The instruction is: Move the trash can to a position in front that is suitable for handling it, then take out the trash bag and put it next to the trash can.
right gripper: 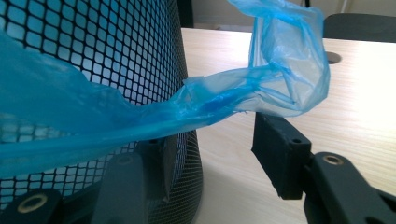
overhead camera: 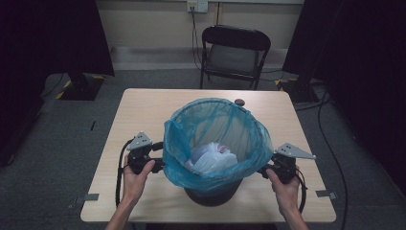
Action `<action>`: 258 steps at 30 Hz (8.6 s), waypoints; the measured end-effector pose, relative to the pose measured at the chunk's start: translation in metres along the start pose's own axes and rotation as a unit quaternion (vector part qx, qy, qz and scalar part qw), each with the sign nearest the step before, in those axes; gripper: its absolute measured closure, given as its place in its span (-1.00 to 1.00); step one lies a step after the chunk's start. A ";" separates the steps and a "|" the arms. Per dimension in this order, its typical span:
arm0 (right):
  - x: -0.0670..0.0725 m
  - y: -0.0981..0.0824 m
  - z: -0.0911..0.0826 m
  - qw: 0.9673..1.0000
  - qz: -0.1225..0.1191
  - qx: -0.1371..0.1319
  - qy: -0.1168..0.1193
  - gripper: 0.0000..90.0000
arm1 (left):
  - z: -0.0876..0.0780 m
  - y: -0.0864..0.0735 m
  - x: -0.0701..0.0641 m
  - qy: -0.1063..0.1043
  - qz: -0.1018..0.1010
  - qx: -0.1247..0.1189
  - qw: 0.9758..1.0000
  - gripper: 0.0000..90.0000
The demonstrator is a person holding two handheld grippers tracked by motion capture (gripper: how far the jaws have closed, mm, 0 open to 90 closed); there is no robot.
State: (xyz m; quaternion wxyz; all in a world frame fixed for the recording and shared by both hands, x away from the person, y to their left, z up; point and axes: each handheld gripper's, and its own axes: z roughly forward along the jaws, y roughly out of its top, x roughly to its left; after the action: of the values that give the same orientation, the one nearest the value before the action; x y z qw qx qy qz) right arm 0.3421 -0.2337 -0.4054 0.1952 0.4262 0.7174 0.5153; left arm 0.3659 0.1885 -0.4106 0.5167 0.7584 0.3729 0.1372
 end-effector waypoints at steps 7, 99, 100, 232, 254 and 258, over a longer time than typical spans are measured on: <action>0.008 0.000 0.001 1.000 -0.014 0.006 -0.001 -0.12 | -0.010 0.001 0.004 0.006 0.006 0.002 1.000 -0.37; 0.101 0.189 -0.030 0.964 -0.102 -0.117 0.214 0.08 | -0.051 0.199 -0.111 -0.155 0.123 -0.183 0.963 1.00; 0.101 0.189 -0.030 0.965 -0.104 -0.116 0.211 0.01 | -0.052 0.202 -0.111 -0.163 0.120 -0.184 0.962 1.00; 0.083 0.217 0.010 0.960 -0.068 -0.118 0.245 1.00 | -0.055 0.190 -0.066 -0.113 0.081 -0.172 0.975 -0.34; 0.062 0.232 0.011 0.957 -0.042 -0.153 0.242 1.00 | -0.039 0.194 -0.051 -0.107 0.072 -0.169 0.977 0.73; 0.056 0.239 0.014 0.961 -0.041 -0.155 0.226 1.00 | -0.034 0.202 -0.048 -0.100 0.057 -0.176 0.978 0.74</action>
State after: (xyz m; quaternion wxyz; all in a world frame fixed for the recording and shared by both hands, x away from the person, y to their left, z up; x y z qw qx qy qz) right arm 0.4185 -0.1552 -0.1856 0.1127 0.2329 0.6711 0.6947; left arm 0.3984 0.1394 -0.2087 0.6683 0.6852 0.2455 0.1538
